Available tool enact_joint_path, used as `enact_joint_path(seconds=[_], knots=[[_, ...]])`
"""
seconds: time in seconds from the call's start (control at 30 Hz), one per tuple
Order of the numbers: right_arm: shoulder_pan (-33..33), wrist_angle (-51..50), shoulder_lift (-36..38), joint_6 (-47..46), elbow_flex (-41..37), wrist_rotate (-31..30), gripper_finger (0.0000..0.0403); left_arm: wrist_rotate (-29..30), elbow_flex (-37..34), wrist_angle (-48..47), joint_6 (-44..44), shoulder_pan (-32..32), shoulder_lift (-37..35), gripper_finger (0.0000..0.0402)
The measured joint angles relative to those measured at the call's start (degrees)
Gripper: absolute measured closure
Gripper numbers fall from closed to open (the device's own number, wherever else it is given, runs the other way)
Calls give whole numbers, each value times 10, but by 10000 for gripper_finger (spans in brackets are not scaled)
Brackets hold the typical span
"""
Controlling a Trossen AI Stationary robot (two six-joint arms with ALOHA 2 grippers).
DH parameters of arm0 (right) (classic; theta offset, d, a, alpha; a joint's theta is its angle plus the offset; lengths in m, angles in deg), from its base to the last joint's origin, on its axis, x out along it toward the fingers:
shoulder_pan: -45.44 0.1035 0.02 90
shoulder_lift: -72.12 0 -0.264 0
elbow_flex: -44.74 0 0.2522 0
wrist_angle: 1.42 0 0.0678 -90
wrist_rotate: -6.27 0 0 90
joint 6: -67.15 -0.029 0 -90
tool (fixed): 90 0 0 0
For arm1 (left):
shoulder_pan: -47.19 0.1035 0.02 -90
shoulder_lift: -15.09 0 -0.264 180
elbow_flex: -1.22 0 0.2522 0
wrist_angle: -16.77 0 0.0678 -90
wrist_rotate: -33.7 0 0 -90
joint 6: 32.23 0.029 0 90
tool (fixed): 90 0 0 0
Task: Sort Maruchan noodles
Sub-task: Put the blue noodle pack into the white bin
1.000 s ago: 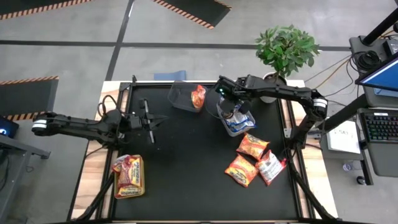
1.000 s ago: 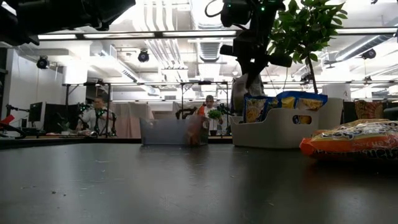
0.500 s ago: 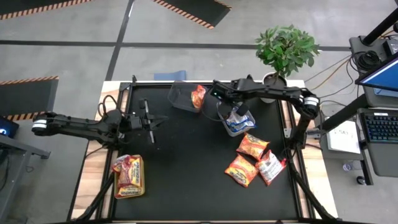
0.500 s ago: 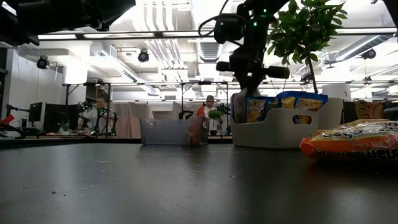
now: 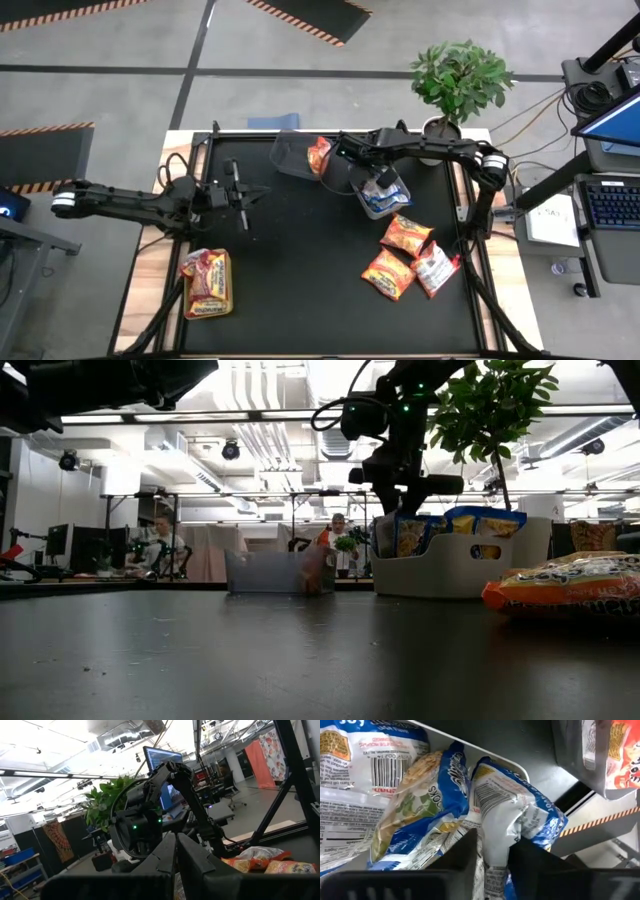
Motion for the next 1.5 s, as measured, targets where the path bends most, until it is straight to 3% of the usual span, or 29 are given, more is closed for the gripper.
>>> enact_joint_path(seconds=[0.23,0.5,0.63,0.73,0.83,1.0,1.5], knots=[[5,-19,5,-13,12,-29,237,0,0,-2,0,0,0,402],[8,-128,6,-79,70,-29,223,0,0,-8,5,0,0,402],[8,-149,6,-151,100,-28,234,0,0,-9,9,0,0,402],[4,-116,7,-284,119,-31,257,0,0,-9,9,0,0,402],[-13,-69,7,-431,121,-19,300,0,0,-10,9,0,0,402],[-35,-17,7,-549,79,-22,384,0,0,-13,9,0,0,402],[-37,193,5,-622,-76,-31,394,0,0,-13,9,0,0,402]])
